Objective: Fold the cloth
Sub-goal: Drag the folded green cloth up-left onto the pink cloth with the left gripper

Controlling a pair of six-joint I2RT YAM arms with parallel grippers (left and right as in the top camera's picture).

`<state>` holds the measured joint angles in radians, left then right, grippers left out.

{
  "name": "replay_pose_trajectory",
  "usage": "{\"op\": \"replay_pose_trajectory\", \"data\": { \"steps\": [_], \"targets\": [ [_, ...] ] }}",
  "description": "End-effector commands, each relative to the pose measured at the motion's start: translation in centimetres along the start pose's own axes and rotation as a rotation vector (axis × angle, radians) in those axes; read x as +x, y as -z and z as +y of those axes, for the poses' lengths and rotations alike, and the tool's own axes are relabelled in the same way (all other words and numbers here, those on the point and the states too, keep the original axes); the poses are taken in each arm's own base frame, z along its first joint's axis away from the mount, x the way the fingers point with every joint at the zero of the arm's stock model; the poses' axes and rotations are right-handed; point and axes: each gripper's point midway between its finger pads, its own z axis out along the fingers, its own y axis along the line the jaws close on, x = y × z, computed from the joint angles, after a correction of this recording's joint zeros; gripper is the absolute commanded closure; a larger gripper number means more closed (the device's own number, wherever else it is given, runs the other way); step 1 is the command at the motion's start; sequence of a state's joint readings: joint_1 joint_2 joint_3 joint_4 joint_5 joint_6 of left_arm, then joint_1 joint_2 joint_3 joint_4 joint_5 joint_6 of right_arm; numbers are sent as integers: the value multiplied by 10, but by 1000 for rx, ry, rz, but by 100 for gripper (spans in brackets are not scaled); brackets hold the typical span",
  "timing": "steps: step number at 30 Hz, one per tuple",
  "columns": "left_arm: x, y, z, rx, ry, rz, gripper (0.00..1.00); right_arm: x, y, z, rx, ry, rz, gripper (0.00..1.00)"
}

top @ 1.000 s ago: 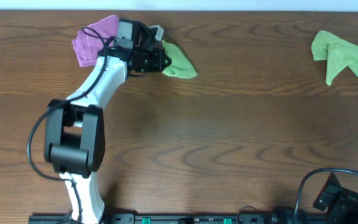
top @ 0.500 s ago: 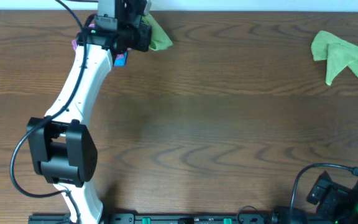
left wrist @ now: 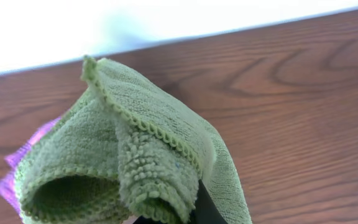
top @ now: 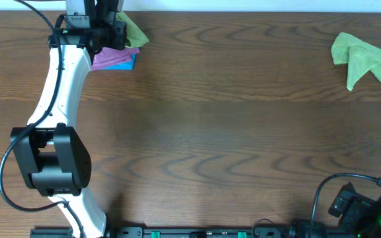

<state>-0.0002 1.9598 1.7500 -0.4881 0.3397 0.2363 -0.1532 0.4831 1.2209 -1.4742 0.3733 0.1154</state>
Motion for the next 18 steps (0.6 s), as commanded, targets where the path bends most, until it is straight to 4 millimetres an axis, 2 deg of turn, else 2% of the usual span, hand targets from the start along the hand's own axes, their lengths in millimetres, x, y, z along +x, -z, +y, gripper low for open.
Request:
{"op": "replay_pose_trajectory", "data": {
  "steps": [1, 7, 12, 18],
  "targets": [
    [-13, 6, 6, -15, -62, -42, 94, -1, 0, -3, 19, -24, -14, 1],
    [-4, -9, 19, -25, -61, -26, 95, -4, 0, -3, 18, -28, -24, 1],
    [13, -20, 39, -41, -26, 12, 95, -7, 0, -3, 16, -33, -37, 1],
    [26, -22, 65, -76, 0, 34, 94, -14, 0, -2, 12, -43, -62, 1]
  ]
}}
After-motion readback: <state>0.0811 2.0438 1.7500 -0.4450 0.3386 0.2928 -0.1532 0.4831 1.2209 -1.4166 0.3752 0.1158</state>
